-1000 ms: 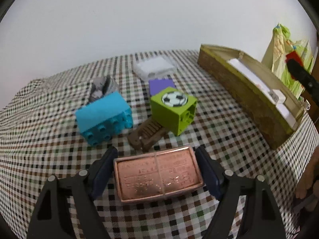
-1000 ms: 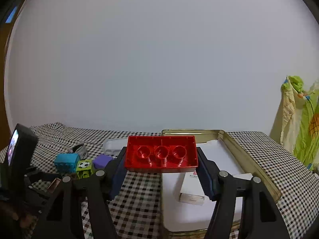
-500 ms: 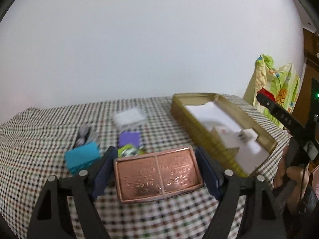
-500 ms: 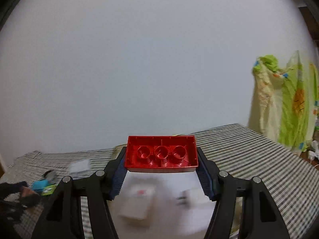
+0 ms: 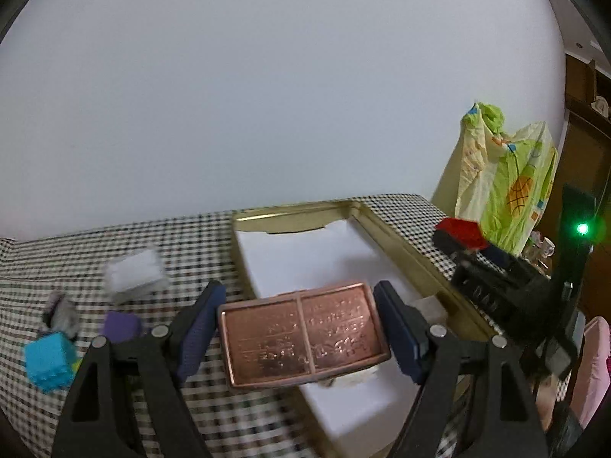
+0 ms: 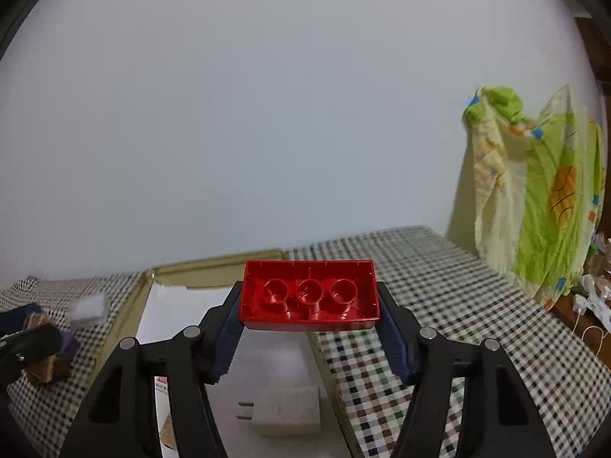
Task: Organize rigid objects
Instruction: 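Lower the red brick and copper plaque into the tin and open both tools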
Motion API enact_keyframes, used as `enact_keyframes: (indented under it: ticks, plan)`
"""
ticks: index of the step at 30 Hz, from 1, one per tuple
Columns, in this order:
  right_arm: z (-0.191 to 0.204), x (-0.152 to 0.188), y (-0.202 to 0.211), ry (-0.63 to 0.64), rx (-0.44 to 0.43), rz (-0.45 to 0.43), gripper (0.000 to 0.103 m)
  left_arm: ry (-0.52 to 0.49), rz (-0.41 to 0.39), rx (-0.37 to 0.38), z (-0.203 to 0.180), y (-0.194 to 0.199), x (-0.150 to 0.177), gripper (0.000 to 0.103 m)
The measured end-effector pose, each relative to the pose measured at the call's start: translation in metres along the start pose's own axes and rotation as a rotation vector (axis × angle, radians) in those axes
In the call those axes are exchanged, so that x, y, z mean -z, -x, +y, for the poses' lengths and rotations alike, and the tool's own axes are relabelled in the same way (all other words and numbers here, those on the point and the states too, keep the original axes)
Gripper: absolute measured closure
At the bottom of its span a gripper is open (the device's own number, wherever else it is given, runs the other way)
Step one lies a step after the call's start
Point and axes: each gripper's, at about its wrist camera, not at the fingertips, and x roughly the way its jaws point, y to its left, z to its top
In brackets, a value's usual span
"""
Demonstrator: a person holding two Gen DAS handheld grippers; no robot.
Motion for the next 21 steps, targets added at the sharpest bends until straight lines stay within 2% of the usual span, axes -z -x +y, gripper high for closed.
enact_keyframes:
  ticks: [7,11,17,21]
  plan:
    - [-0.001,0.002,-0.011,-0.020,-0.039,0.101,0.037,-0.048,0.074,0.017,-0.038,-0.025,0.013,0.024]
    - [-0.008,0.004,-0.017,-0.076,-0.065,0.164,0.037,-0.029,0.110,0.013,-0.043,-0.032,0.019,0.024]
    - [-0.011,0.003,-0.017,-0.082,-0.088,0.167,0.037,-0.074,0.143,-0.042,-0.047,-0.043,0.031,0.024]
    - [-0.004,0.005,-0.019,-0.050,-0.098,0.182,0.037,-0.111,0.110,-0.074,-0.049,-0.036,0.033,0.024]
